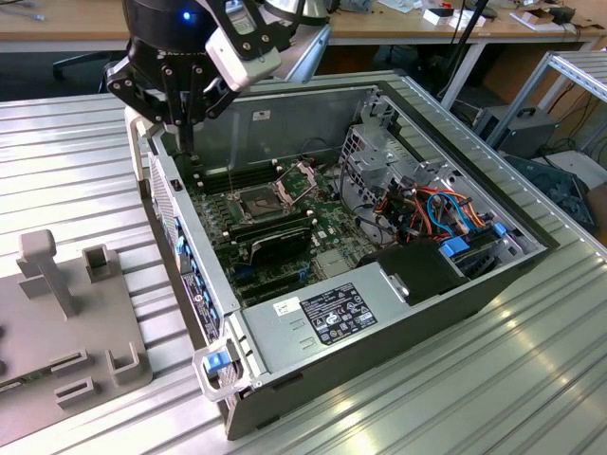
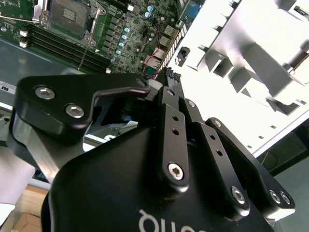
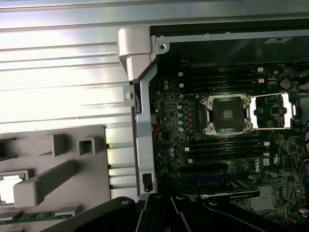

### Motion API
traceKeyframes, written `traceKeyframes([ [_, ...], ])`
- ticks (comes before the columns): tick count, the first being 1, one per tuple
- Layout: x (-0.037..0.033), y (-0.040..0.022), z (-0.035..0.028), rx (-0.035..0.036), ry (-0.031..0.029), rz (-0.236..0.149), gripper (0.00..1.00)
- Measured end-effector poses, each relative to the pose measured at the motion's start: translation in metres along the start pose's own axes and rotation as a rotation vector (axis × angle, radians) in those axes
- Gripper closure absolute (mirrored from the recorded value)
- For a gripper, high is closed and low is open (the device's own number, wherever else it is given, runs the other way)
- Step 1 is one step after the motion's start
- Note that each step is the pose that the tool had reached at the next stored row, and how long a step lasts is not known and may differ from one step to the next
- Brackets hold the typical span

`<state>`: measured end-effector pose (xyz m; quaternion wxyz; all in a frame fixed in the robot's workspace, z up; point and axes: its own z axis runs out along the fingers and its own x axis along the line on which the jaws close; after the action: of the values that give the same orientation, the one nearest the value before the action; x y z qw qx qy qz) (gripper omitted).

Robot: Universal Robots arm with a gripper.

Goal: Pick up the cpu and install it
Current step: 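Reach for the cpu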

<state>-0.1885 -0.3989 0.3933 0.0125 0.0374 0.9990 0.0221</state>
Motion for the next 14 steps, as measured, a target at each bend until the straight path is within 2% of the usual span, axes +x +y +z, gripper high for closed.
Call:
traceKeyframes([
  [14,0.0035,-0.0002,-0.0001,-0.0001,0.0,0.0,0.89],
])
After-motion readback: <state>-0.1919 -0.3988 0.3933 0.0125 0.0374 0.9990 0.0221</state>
